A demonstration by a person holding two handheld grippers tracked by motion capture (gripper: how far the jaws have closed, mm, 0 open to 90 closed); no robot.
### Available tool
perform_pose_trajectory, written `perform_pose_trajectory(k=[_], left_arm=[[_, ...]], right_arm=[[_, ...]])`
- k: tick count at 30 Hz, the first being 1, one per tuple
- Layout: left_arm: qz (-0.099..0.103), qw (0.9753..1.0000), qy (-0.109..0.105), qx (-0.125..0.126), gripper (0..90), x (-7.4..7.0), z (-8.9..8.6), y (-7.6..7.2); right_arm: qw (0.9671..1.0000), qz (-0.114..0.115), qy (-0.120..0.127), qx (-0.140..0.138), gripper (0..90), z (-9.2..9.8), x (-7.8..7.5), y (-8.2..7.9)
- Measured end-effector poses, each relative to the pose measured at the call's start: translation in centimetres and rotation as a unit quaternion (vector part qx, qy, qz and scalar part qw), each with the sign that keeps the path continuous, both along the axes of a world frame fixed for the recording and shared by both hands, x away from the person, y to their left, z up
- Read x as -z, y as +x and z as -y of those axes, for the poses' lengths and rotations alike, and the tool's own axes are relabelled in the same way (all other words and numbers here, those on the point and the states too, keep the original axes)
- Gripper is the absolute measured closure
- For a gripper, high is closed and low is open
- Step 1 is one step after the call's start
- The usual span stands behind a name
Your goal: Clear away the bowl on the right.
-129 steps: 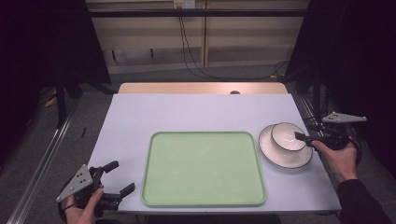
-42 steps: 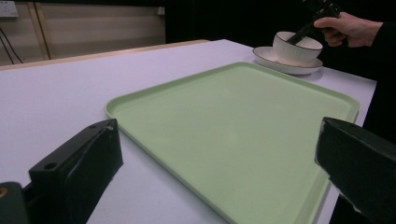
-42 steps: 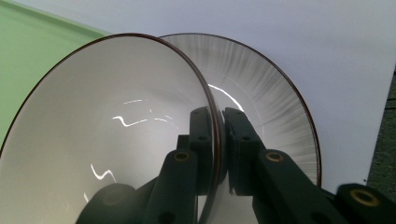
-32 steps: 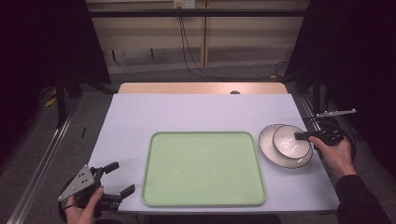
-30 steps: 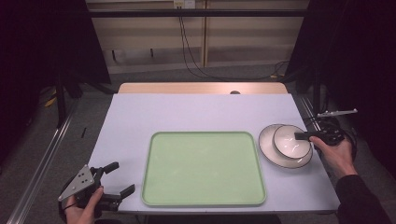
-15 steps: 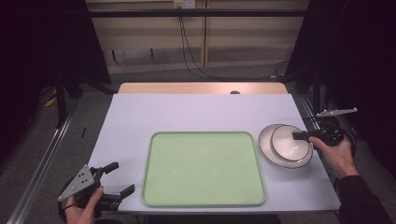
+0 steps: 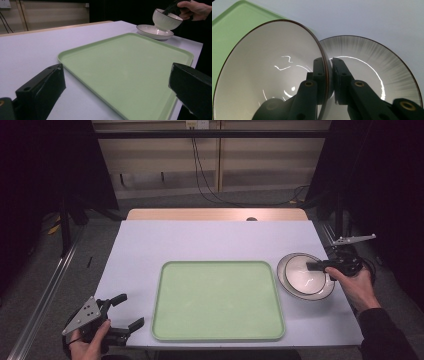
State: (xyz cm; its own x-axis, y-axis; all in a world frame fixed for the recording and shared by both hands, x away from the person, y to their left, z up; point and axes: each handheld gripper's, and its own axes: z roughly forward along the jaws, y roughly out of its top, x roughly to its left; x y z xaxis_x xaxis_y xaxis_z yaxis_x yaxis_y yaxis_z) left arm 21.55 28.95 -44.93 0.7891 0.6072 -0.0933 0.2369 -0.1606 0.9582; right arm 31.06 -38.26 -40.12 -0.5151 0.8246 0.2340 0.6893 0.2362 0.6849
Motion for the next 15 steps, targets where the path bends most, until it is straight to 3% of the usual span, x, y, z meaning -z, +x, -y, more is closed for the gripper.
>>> perform_pose_trajectory(k=[5,7,15], left_arm=[[0.001,1.0000,0.000,0.000,0.6,0.0,0.0,0.0],[-0.002,0.9999,-0.010,-0.003,0.6,0.0,0.1,0.0],[0.000,1.0000,-0.004,-0.001,0.7,0.0,0.0,0.1]], right_arm=[[0.9999,0.000,0.005,-0.013,82.1,-0.9,-0.4,0.1],[0.9999,0.003,0.004,-0.015,82.1,-1.3,-0.5,0.2],[0.9996,0.005,0.005,-0.027,82.1,-2.6,-0.8,0.9]])
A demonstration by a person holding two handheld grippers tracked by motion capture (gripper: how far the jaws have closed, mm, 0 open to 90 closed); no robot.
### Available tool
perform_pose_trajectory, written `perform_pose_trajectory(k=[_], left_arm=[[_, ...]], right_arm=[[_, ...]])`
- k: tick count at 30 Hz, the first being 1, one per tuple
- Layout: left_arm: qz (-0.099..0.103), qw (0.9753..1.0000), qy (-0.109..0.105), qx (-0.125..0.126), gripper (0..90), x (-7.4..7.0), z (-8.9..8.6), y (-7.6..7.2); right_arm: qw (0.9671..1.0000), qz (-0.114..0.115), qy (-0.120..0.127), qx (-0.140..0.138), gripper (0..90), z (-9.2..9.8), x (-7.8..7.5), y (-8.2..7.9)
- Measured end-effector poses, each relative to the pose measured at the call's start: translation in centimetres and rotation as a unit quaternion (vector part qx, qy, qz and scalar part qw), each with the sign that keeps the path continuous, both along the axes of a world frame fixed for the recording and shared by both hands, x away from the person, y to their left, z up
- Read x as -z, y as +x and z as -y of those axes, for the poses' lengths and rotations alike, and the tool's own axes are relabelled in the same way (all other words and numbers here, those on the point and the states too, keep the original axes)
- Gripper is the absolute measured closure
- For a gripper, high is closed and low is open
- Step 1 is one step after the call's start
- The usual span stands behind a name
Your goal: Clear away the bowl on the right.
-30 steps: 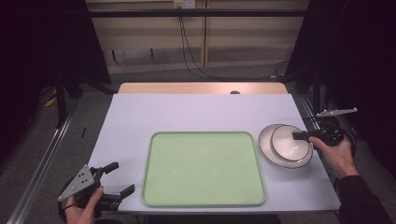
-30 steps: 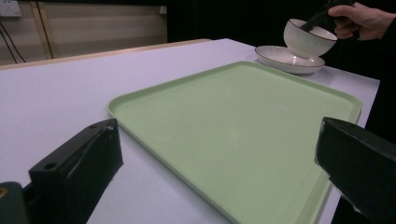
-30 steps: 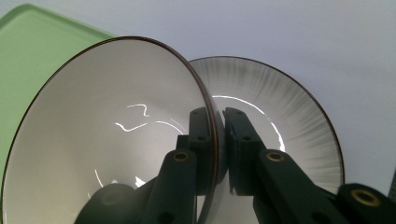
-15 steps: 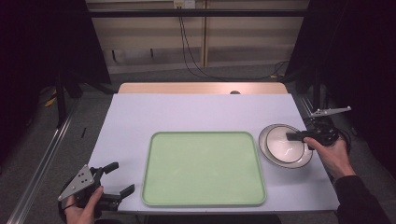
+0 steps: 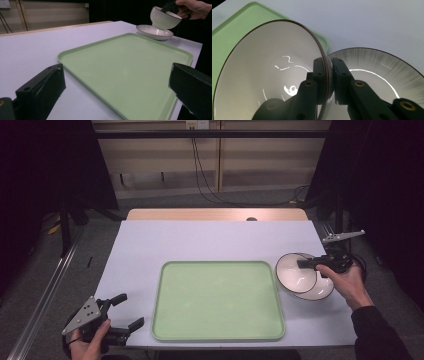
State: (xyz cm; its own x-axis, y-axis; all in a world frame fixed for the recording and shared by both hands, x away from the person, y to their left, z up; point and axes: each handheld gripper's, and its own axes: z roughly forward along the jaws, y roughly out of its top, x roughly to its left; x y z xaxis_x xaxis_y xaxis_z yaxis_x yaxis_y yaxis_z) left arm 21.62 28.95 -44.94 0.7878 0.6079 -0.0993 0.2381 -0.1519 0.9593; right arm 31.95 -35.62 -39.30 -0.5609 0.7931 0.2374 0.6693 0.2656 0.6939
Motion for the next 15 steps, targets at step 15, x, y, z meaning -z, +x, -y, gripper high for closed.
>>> perform_pose_trajectory(k=[15], left_arm=[[-0.003,1.0000,-0.007,-0.003,0.6,0.0,0.1,0.0]], right_arm=[[0.9998,0.003,0.003,-0.021,82.0,-2.6,-1.2,1.6]])
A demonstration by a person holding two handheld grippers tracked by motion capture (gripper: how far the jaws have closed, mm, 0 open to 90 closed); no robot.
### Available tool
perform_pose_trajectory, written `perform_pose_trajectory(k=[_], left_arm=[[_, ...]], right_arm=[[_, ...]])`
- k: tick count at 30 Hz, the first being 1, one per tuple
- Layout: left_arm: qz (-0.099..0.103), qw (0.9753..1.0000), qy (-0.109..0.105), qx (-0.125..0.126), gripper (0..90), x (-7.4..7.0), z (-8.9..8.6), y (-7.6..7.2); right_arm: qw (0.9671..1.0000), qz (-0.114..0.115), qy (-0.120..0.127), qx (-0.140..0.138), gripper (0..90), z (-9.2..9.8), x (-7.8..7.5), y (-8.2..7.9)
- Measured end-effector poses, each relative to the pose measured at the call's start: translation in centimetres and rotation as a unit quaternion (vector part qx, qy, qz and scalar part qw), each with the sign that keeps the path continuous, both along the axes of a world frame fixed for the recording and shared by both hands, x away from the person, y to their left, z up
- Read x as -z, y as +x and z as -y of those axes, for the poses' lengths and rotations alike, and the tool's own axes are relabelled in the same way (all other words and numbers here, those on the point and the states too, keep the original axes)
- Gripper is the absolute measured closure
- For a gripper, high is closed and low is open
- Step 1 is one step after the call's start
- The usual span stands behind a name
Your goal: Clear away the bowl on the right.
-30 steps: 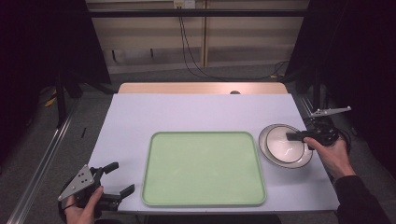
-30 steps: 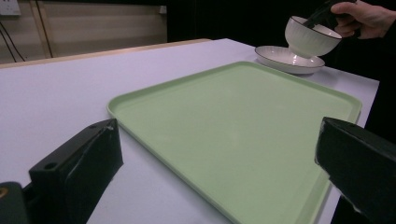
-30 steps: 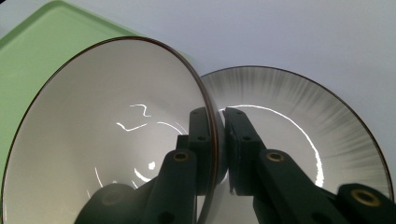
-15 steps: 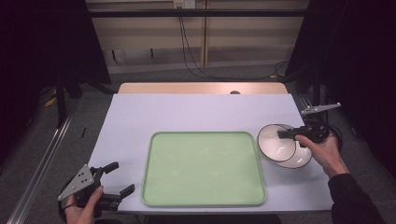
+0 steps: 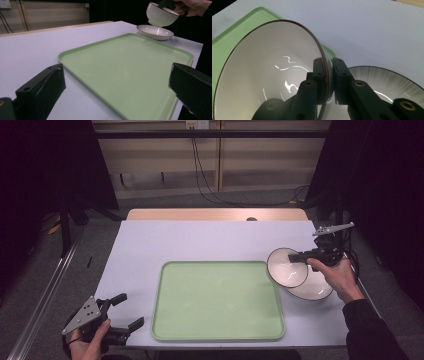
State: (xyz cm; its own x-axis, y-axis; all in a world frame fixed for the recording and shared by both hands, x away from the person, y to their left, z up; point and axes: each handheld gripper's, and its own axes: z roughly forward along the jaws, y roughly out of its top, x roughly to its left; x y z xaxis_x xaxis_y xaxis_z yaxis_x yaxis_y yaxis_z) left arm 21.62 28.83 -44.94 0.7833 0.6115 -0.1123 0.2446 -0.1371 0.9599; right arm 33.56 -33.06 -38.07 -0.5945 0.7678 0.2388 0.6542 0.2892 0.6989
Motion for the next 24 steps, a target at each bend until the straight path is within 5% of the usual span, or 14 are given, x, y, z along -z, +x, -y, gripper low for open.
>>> perform_pose_trajectory(k=[10,24], left_arm=[[0.000,1.0000,0.000,0.002,0.6,0.1,-0.1,0.0],[-0.001,1.0000,0.000,0.002,0.6,0.1,-0.1,0.0]], right_arm=[[0.9999,-0.007,0.002,-0.012,82.1,-2.3,0.5,2.2],[0.9996,-0.023,0.013,0.012,82.0,-3.3,0.8,4.7]])
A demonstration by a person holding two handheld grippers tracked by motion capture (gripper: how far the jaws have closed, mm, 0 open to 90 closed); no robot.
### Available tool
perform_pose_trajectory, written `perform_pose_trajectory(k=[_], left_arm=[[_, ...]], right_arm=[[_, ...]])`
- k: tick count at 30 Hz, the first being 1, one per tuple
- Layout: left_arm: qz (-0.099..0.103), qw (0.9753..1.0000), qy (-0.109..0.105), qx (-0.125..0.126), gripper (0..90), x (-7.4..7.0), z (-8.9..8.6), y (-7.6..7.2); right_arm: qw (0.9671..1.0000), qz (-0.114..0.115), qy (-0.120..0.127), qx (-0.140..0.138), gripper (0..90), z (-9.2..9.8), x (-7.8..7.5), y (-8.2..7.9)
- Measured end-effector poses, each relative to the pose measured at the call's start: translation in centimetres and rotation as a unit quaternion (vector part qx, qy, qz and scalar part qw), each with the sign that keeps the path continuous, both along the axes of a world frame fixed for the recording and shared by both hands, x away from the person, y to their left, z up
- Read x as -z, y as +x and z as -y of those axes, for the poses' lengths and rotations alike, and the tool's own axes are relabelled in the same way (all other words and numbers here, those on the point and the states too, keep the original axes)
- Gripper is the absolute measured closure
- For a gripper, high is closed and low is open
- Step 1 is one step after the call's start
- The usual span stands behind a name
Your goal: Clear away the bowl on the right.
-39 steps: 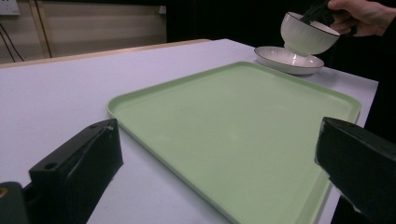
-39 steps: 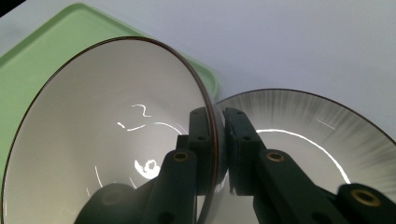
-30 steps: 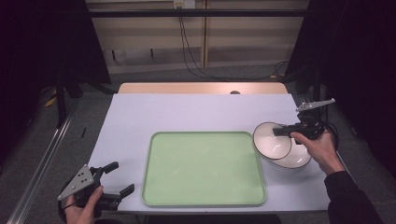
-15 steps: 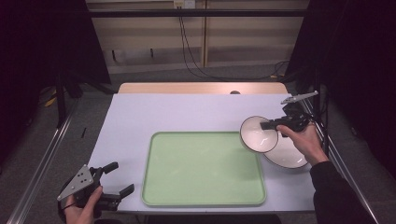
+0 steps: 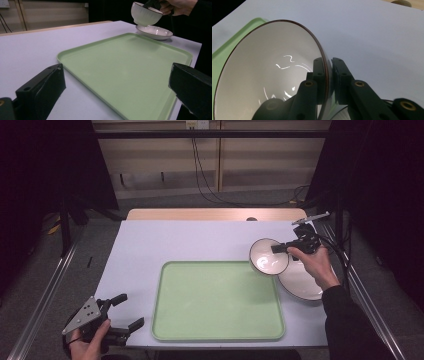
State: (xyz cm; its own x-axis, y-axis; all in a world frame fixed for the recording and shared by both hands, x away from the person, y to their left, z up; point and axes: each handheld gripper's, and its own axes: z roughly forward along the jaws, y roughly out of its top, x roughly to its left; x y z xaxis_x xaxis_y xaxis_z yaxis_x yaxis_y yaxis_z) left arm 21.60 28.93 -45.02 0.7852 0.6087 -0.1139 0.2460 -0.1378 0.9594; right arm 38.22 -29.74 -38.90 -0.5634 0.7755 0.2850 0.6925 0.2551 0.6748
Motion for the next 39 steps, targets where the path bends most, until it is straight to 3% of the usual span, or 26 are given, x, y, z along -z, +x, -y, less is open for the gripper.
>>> perform_pose_trajectory(k=[15,39], left_arm=[[0.000,1.0000,-0.002,0.001,0.8,0.0,0.0,0.0],[-0.003,1.0000,0.004,0.003,1.1,0.0,0.0,0.0]], right_arm=[[0.9994,-0.021,-0.001,0.028,82.0,-0.4,1.2,2.0],[0.9963,-0.075,-0.036,0.023,82.0,-1.8,4.3,2.8]])
